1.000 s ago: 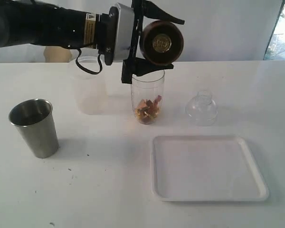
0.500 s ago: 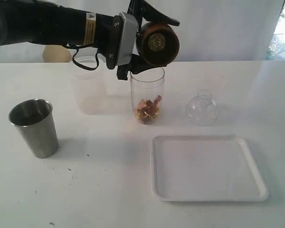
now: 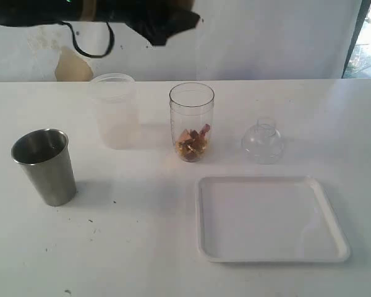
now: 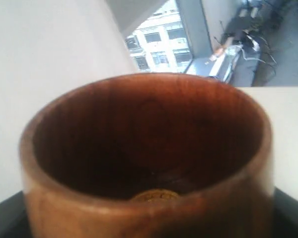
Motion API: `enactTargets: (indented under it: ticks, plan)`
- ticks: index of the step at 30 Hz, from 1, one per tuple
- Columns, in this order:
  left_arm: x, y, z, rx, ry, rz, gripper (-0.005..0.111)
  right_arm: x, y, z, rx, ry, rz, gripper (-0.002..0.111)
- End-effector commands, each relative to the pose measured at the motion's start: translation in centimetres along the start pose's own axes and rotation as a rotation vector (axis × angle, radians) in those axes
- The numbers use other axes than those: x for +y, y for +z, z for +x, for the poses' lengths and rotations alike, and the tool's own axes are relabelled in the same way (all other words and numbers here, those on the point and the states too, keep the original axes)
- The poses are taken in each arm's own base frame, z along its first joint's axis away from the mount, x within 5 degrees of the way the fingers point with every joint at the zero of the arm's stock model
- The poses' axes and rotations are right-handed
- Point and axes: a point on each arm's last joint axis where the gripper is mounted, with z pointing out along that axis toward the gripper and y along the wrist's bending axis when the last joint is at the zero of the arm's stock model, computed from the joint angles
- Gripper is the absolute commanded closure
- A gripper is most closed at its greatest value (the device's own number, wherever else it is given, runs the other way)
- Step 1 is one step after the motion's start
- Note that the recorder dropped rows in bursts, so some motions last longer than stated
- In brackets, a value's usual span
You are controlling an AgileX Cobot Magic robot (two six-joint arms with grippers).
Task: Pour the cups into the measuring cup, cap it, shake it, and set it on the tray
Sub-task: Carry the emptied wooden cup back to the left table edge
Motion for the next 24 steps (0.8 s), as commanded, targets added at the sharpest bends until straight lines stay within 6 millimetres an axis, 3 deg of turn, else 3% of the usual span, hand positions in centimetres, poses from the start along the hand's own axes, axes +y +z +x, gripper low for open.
enactTargets:
  ticks: [1,5,12,19,24]
  plan:
    - [4.0,-4.6,-0.5,-0.027,-0.224,-0.105,0.107,0.0,0.0,0.1,-0.008,-0.002,-0.002,0.108]
    - [8.3,-10.2,1.6,-0.001,-0.345,-0.315,0.107,0.0,0.0,0.1,-0.008,-0.002,-0.002,0.108]
    - [11.0,-16.5,7.3,0.166,-0.371,-0.697,0.107,0.0,0.0,0.1,-0.008,-0.002,-0.002,0.108]
    - [11.3,-17.4,16.4,0.239,-0.425,-0.759,0.107,0.0,0.0,0.1,-0.008,-0.002,-0.002,0.108]
    - [11.1,-18.2,21.1,0.028,-0.402,-0.82,0.107,0.0,0.0,0.1,-0.008,-0.002,-0.002,0.108]
